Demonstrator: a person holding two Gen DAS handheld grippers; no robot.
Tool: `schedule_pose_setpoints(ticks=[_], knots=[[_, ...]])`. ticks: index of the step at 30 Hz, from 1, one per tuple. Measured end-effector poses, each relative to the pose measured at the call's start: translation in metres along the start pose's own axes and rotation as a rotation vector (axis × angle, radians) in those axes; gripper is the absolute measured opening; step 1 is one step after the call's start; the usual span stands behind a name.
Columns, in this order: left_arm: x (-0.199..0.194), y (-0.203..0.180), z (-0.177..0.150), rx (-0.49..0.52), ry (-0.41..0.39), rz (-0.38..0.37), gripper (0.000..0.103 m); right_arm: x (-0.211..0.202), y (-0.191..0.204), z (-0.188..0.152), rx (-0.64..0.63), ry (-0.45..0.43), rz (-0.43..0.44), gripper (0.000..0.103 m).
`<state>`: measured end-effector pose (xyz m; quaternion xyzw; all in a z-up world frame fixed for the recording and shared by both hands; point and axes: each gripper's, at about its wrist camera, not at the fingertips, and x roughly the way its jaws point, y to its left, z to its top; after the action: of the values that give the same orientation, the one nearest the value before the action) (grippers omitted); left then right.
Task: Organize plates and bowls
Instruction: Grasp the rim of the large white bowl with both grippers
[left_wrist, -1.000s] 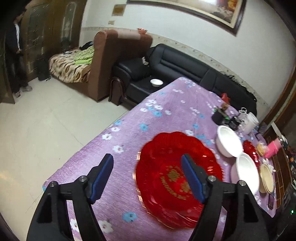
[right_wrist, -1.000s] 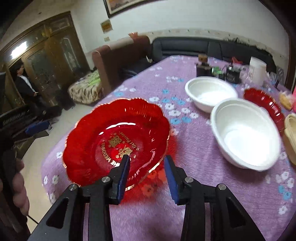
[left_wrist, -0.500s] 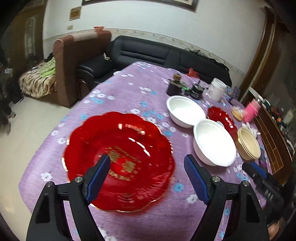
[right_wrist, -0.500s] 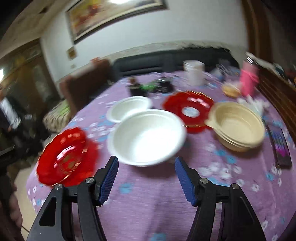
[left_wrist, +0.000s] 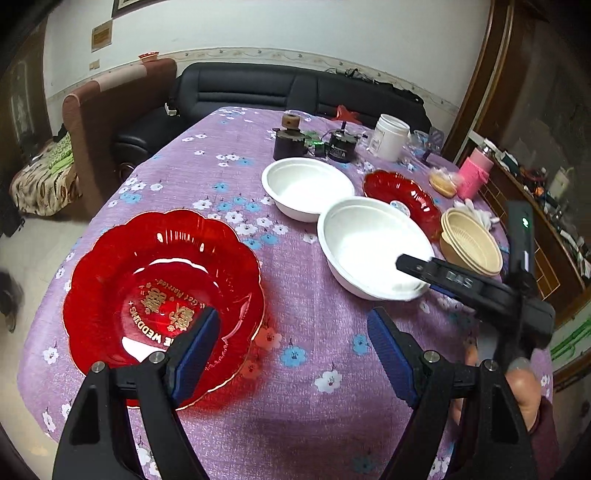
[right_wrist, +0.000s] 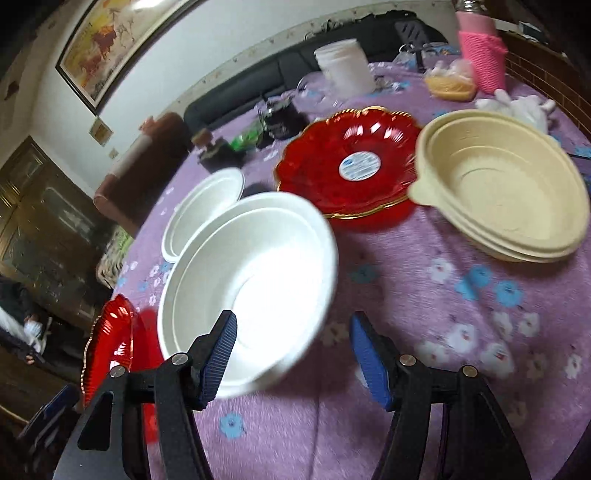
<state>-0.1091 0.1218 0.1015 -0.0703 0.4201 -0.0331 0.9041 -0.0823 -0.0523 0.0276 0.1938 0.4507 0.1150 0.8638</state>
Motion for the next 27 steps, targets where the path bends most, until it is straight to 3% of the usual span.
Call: schedule_pose_setpoints(ticks=[1, 2, 7, 12, 15, 17, 19, 24, 27], knots=[[0.001, 0.0, 0.0, 0.002, 0.004, 0.001, 0.081, 0.003, 0.001, 0.0, -0.004, 0.009, 0.004, 0.043], [0.003, -0.001, 0.0, 0.002, 0.007, 0.001, 0.081, 0.006, 0.001, 0.0, -0.004, 0.024, 0.008, 0.034], [0.007, 0.0, 0.002, -0.013, 0.018, -0.019, 0.081, -0.003, -0.01, -0.004, 0.013, 0.046, 0.036, 0.014], [0.015, 0.0, 0.002, -0.025, 0.035, -0.04, 0.081, -0.026, -0.021, -0.01, 0.011, 0.056, 0.058, 0.015], [0.018, 0.001, 0.002, -0.03, 0.046, -0.039, 0.081, -0.034, -0.023, -0.012, -0.023, 0.015, 0.033, 0.018], [0.02, 0.002, 0.003, -0.038, 0.052, -0.038, 0.081, -0.034, -0.024, -0.013, -0.029, -0.009, 0.01, 0.039], [0.022, 0.006, 0.006, -0.058, 0.052, -0.031, 0.081, -0.031, -0.024, -0.013, -0.021, -0.04, 0.015, 0.054], [0.036, 0.003, 0.018, -0.051, 0.062, -0.006, 0.081, -0.024, -0.019, -0.016, -0.054, -0.106, 0.009, 0.055], [0.051, -0.008, 0.026, -0.026, 0.083, 0.002, 0.081, -0.016, -0.017, -0.018, -0.08, -0.099, -0.005, 0.056]])
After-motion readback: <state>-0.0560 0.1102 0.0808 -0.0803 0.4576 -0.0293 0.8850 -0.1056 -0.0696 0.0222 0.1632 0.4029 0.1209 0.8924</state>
